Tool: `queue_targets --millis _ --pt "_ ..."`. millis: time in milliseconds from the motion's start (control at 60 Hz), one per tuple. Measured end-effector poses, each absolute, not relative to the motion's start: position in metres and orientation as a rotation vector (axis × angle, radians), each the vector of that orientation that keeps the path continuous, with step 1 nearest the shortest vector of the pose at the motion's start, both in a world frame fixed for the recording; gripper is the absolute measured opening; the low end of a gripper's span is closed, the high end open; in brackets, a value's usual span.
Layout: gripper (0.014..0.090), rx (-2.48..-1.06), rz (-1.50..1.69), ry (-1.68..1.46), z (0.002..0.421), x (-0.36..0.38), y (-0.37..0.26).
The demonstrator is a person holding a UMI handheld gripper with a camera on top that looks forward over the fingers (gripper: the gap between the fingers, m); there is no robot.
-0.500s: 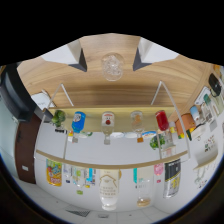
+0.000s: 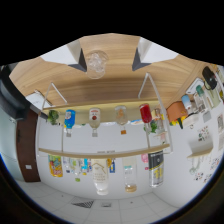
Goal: Make me a cup of Mount Fuji.
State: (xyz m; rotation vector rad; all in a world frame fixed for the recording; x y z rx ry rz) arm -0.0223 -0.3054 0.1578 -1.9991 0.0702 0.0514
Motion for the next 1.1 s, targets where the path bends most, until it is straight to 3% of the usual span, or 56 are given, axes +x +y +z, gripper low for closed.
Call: queue_targets --millis 33,50,67,250,417,500,733,1100 --pt "0.0848 -1.976 0.059 0.076 0.163 -0.029 -0.297" --pt "0.0790 -1.965 0.062 0.079 0.166 -0.031 -0.292" --pt "0.0848 -1.951 0.065 0.081 0.169 -0.033 -0.286" --pt "0.0847 -1.809 0.072 0.053 0.202 -0.055 -0.215" --pt "0.0838 -1.764 0.055 0.063 0.205 -0.054 -0.154" --pt "0.0780 -1.758 0.049 0.052 0.205 -0.052 -0.130" --pt "0.0371 -1.798 0.021 0.026 0.183 -0.051 -0.101" --pt "0.0350 -1.808 -0.004 -0.003 0.192 -0.052 -0.123"
